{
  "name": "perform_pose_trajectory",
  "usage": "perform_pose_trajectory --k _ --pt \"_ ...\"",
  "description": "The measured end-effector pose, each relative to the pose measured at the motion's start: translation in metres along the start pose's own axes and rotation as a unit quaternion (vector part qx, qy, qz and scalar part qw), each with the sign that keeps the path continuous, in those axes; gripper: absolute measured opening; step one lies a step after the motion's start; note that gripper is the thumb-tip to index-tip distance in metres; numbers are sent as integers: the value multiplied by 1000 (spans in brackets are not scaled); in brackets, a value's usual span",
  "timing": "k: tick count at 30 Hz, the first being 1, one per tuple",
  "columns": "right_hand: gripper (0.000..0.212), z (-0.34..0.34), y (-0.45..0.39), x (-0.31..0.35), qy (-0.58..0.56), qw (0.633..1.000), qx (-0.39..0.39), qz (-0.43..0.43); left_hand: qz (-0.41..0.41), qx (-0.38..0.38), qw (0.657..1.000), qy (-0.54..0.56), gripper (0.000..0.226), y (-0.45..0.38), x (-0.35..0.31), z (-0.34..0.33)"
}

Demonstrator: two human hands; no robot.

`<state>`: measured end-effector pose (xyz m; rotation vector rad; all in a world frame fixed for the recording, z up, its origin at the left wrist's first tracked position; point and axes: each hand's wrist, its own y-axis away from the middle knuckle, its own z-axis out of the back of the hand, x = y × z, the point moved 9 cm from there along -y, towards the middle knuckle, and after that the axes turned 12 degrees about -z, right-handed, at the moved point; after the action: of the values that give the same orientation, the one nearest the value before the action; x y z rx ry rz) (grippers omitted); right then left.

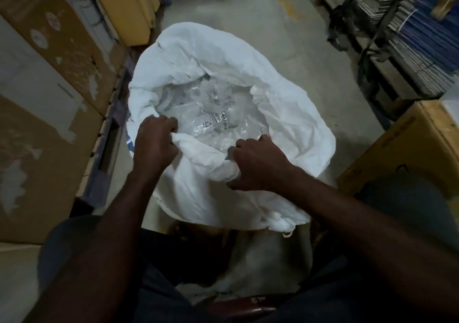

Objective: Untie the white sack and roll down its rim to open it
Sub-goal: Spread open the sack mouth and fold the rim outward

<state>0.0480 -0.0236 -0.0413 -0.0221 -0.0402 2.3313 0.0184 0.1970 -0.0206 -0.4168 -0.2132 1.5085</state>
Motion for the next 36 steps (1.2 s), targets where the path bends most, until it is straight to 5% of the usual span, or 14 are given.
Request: perform_pose_trajectory --k 4,9,13,17,21,23,26,30,36 --pt "41 4 -2 7 -8 999 -41 -3 7 43 999 2 32 0 -9 -4" --pt "31 44 -11 -23 -66 985 -147 -63 -86 179 980 25 89 2 -63 -21" --pt "30 50 -15 -34 -85 990 -104 -47 -111 135 984 45 73 -3 -105 -15" --pt "50 51 -10 -34 -135 987 -72 -40 -86 52 995 -3 46 -4 -108 0" --pt "123 34 -2 -31 -110 991 -20 -73 -72 36 994 81 46 -11 -103 6" --pt "131 21 1 -27 -59 995 -19 -77 -89 25 992 85 55 -12 -100 9" --pt "101 47 -6 -47 -55 986 -113 -107 -135 -21 990 25 55 -17 -97 24" --pt "35 94 -9 -81 -95 962 -221 -131 -109 -46 993 -14 47 -20 -91 38" --pt "42 71 -16 -68 -45 971 -208 -111 -75 21 997 -22 72 -22 -93 24"
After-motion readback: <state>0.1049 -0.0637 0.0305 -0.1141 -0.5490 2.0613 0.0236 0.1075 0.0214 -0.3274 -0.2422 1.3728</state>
